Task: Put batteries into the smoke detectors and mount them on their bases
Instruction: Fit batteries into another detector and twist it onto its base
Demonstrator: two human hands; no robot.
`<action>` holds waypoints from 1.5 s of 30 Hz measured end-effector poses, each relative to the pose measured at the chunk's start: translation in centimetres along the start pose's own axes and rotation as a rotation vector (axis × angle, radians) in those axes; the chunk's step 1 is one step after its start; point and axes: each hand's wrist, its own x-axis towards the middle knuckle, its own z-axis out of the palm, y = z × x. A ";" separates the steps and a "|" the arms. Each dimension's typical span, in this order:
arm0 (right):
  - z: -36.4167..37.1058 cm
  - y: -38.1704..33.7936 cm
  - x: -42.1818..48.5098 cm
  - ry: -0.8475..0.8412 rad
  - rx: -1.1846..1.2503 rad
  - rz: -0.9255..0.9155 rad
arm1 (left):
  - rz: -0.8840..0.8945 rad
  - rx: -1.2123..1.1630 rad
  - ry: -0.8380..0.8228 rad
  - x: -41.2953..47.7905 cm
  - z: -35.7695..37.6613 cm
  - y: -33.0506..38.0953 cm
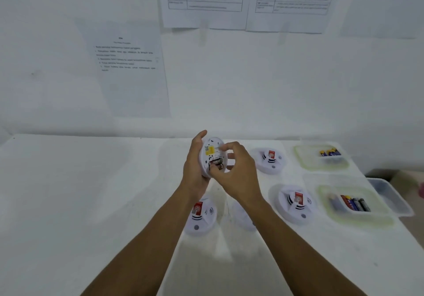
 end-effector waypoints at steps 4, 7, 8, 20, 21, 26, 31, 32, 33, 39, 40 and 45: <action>-0.1 -0.7 -1.0 0.050 -0.038 0.046 | 0.012 0.060 -0.016 -0.6 0.3 -0.5; -0.8 -0.6 -1.5 0.076 -0.054 0.079 | 0.013 0.086 -0.031 -1.3 1.0 -1.4; -1.1 -0.4 -1.6 0.077 -0.050 0.089 | 0.015 0.091 -0.037 -1.5 1.5 -1.6; -12.1 6.9 -2.9 0.059 -0.144 -0.373 | -0.086 -0.078 -0.036 -2.7 11.3 -7.0; -13.3 7.6 -2.9 0.072 -0.177 -0.438 | -0.117 -0.082 -0.038 -2.8 12.1 -7.6; -19.5 9.5 -3.0 0.107 -0.175 -0.503 | -0.181 -0.119 0.017 -2.6 15.7 -11.9; -27.4 13.0 -2.0 0.064 -0.171 -0.208 | -0.122 -0.216 0.021 -2.8 18.5 -14.2; -28.8 14.1 -1.6 0.020 -0.251 -0.146 | -0.107 -0.233 0.008 -3.1 19.0 -14.4; -30.0 15.2 -1.2 -0.044 -0.345 -0.068 | -0.096 -0.233 0.000 -3.3 19.5 -14.5; -31.6 18.9 -0.2 -0.319 -0.750 0.179 | -0.115 -0.158 -0.010 -3.8 21.2 -15.7; -31.5 19.1 -0.2 -0.329 -0.783 0.183 | -0.118 -0.138 -0.014 -3.7 21.3 -15.8; -31.0 20.1 -0.3 -0.360 -0.834 0.193 | -0.109 -0.106 -0.007 -3.2 21.6 -16.0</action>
